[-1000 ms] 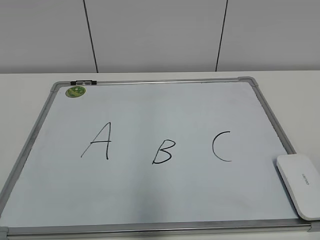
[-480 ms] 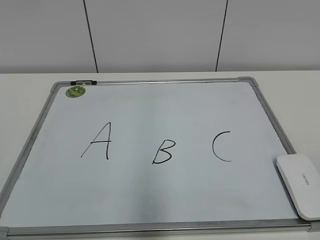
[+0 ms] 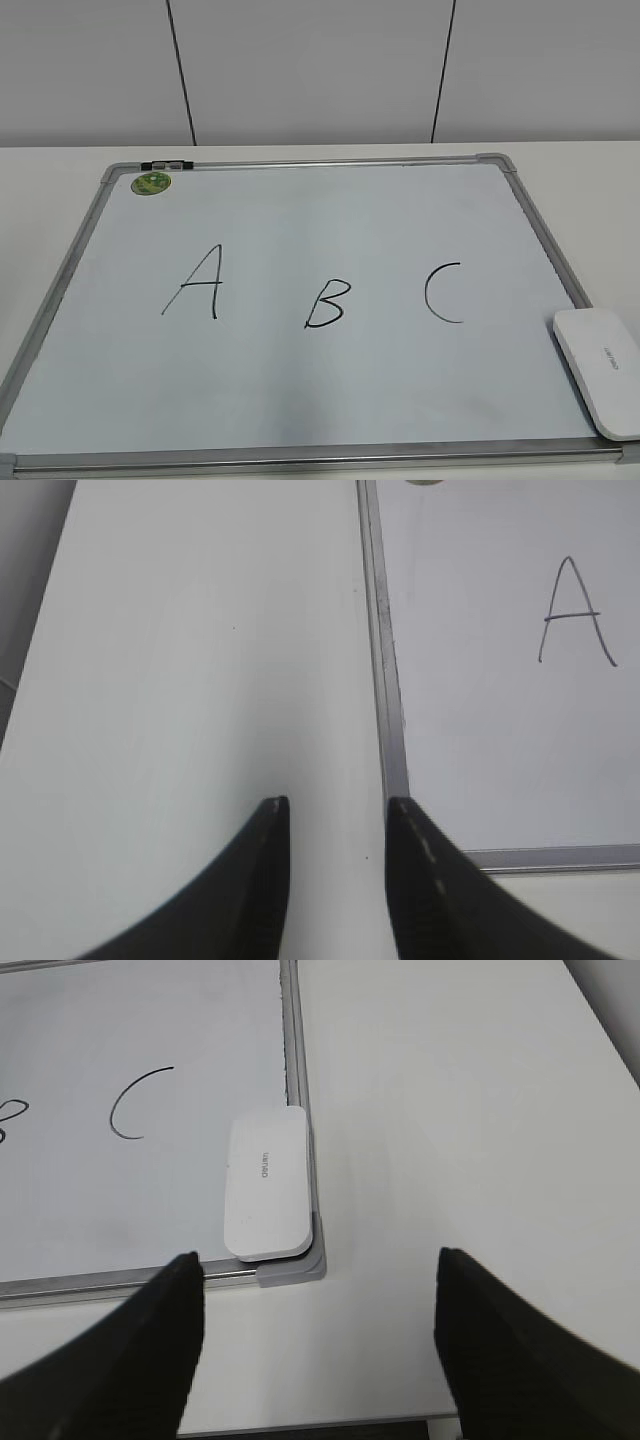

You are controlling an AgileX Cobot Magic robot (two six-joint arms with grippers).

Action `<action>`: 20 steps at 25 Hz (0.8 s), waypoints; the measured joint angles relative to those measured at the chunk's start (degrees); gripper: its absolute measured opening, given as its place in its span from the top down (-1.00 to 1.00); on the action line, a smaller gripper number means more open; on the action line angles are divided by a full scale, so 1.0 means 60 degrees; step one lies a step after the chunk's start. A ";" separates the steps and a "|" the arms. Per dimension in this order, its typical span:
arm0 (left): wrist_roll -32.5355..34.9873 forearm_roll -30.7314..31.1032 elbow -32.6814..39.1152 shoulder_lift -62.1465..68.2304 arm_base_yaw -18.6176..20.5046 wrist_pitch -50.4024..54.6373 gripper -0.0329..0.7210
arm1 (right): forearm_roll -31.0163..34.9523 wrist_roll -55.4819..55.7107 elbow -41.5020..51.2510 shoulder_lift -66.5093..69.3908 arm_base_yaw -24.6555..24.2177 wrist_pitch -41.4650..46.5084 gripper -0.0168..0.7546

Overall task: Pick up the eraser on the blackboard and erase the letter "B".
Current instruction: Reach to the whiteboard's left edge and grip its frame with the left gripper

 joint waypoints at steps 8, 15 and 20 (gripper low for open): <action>0.0000 -0.0287 -0.1774 0.4104 0.0000 -0.0416 0.27 | 0.0000 0.0000 0.0000 0.0000 0.0000 0.0000 -0.43; -0.0017 -0.0696 -0.3453 0.7304 0.0000 -0.0341 0.27 | 0.0000 0.0000 0.0000 0.0000 0.0000 0.0000 -0.43; -0.0017 -0.0761 -0.4511 0.9135 0.0000 -0.0132 0.27 | 0.0000 0.0000 0.0000 0.0000 0.0000 0.0000 -0.43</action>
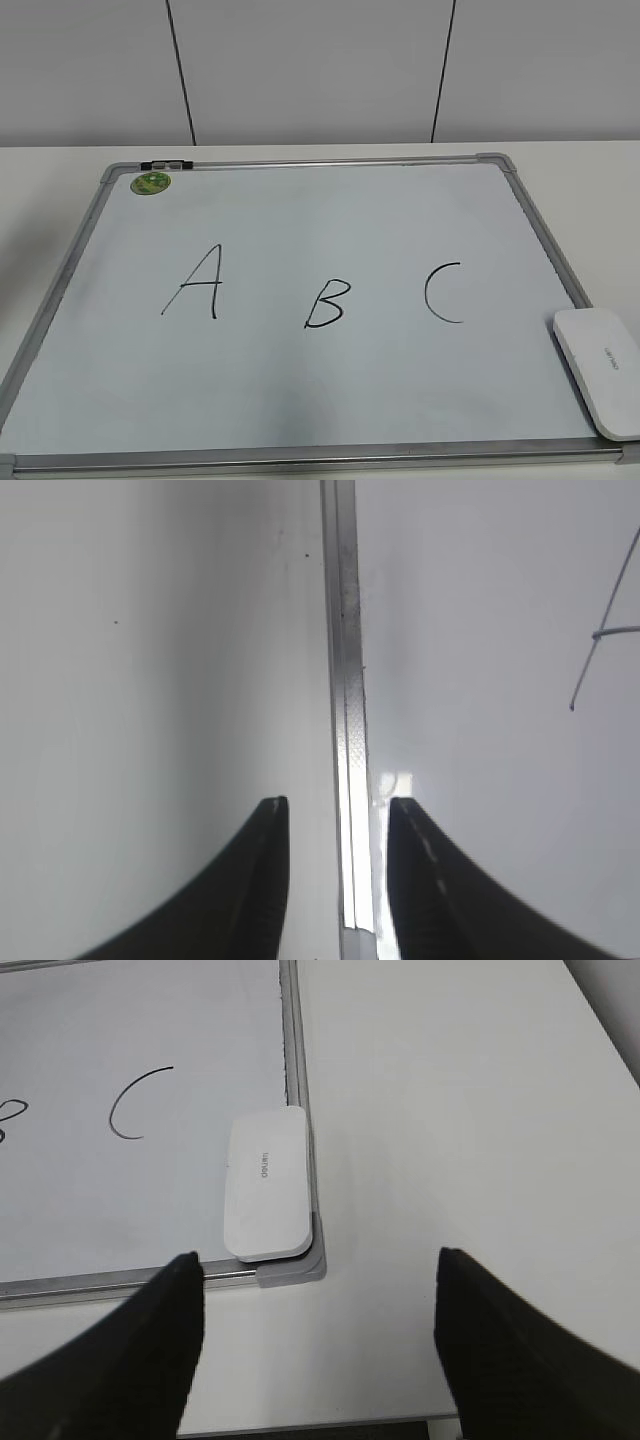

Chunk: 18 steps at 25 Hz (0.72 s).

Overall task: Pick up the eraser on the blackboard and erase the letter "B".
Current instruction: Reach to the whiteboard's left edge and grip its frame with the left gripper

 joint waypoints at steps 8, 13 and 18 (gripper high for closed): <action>0.0000 -0.0137 -0.1811 0.2459 0.0000 0.0452 0.27 | 0.0000 0.0000 0.0000 0.0000 0.0000 0.0000 -0.43; 0.0000 -0.0066 -0.2719 0.3801 0.0000 0.0488 0.27 | 0.0000 0.0000 0.0000 0.0000 0.0000 0.0000 -0.43; 0.0000 -0.0001 -0.3243 0.4916 0.0000 0.0488 0.27 | 0.0000 0.0000 0.0000 0.0000 0.0000 0.0000 -0.43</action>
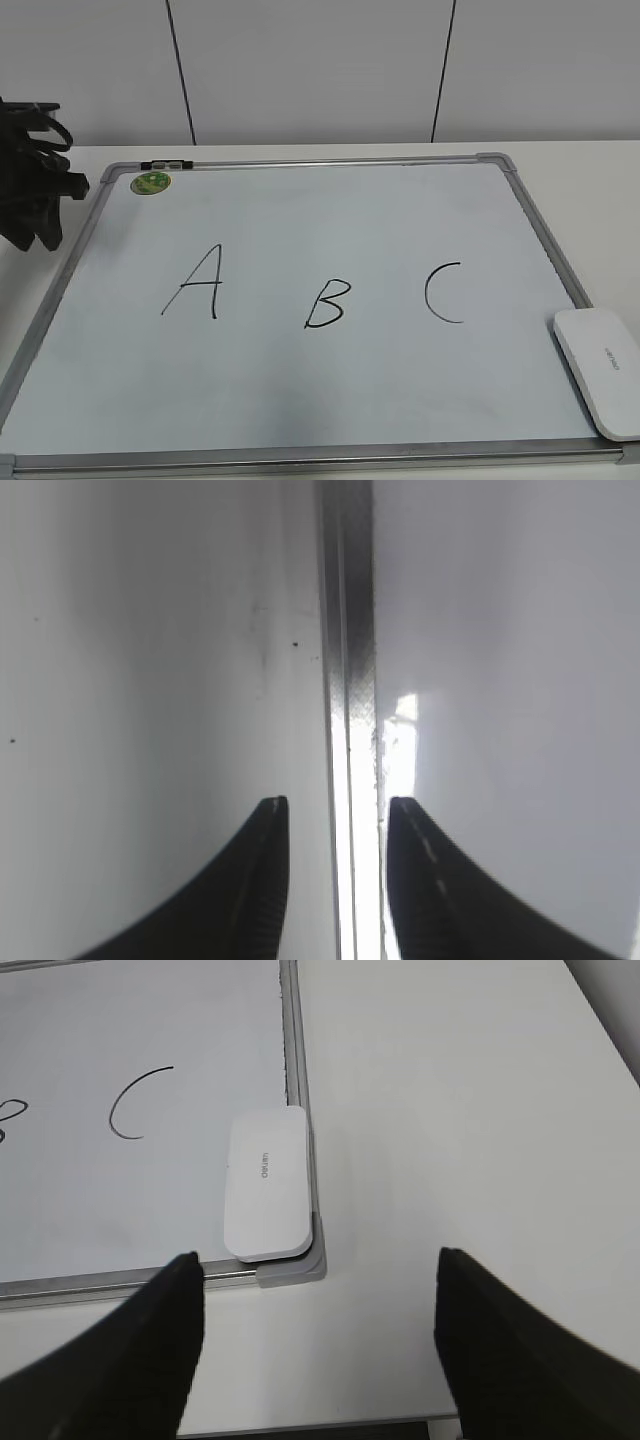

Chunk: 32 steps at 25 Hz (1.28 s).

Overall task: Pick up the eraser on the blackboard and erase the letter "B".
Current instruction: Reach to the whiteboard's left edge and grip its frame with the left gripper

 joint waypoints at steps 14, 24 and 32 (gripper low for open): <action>0.0000 0.0007 -0.0193 0.1135 0.0298 -0.0460 0.27 | 0.0000 0.0000 0.0000 0.0000 0.0000 0.0000 -0.43; 0.0000 -0.0066 -0.0236 0.1270 0.0323 -0.0738 0.27 | 0.0000 0.0000 0.0000 0.0000 0.0000 0.0000 -0.43; 0.0000 -0.0066 -0.0278 0.1295 0.0323 -0.0680 0.37 | 0.0000 0.0000 0.0000 0.0000 0.0000 0.0000 -0.43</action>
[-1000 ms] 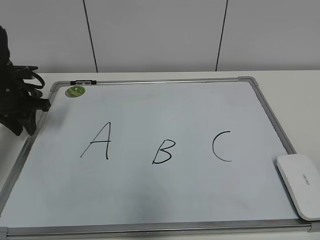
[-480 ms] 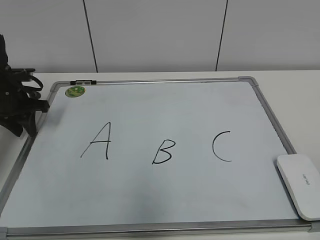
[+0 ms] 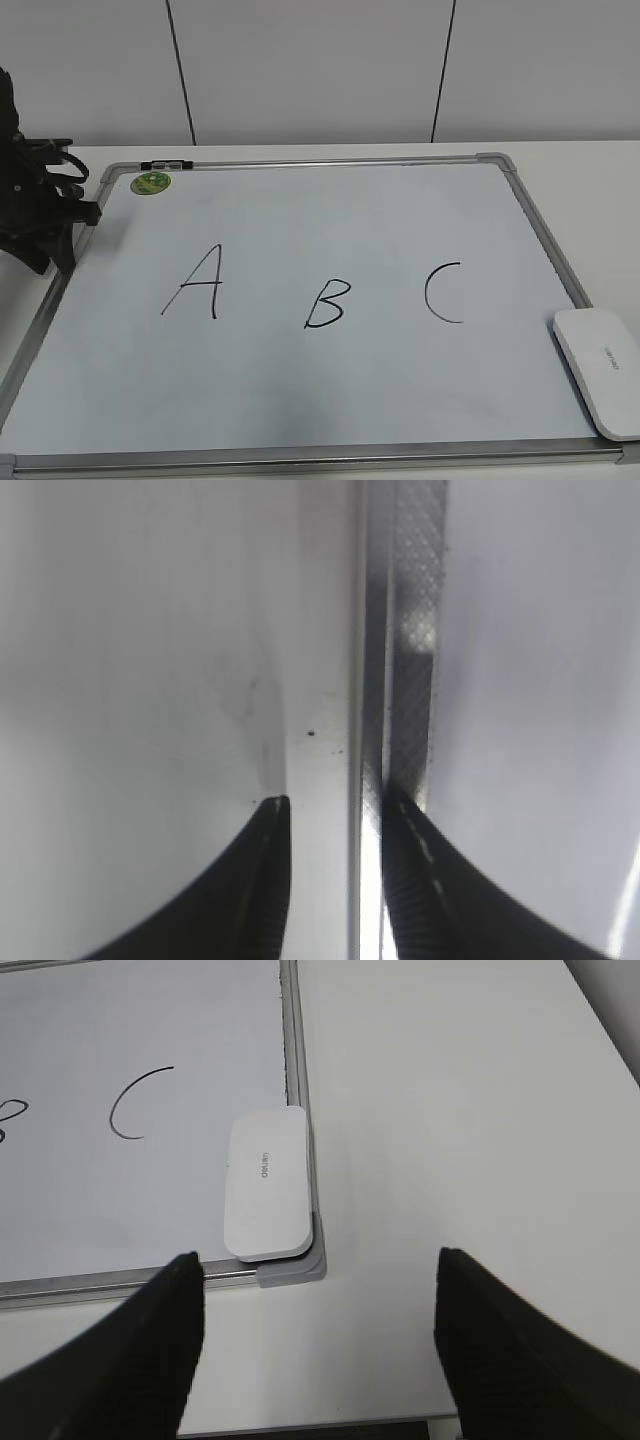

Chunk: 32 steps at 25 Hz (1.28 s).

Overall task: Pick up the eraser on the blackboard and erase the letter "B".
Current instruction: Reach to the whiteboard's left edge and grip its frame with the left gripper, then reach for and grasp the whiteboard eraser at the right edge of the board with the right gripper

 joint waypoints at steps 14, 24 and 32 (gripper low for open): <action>-0.0017 -0.0291 -0.0016 0.0016 0.0000 0.0035 0.84 | 0.0000 0.0000 -0.0296 0.0434 0.0000 -0.0041 -0.43; -0.0030 -0.0291 -0.0016 0.0016 0.0000 0.0035 0.84 | 0.0882 -0.0521 -0.2688 0.6402 0.0000 0.0537 -0.43; -0.0030 -0.0291 -0.0016 0.0016 -0.0017 0.0035 0.84 | 0.1967 -0.0957 -0.3063 0.9632 0.0292 0.0476 -0.50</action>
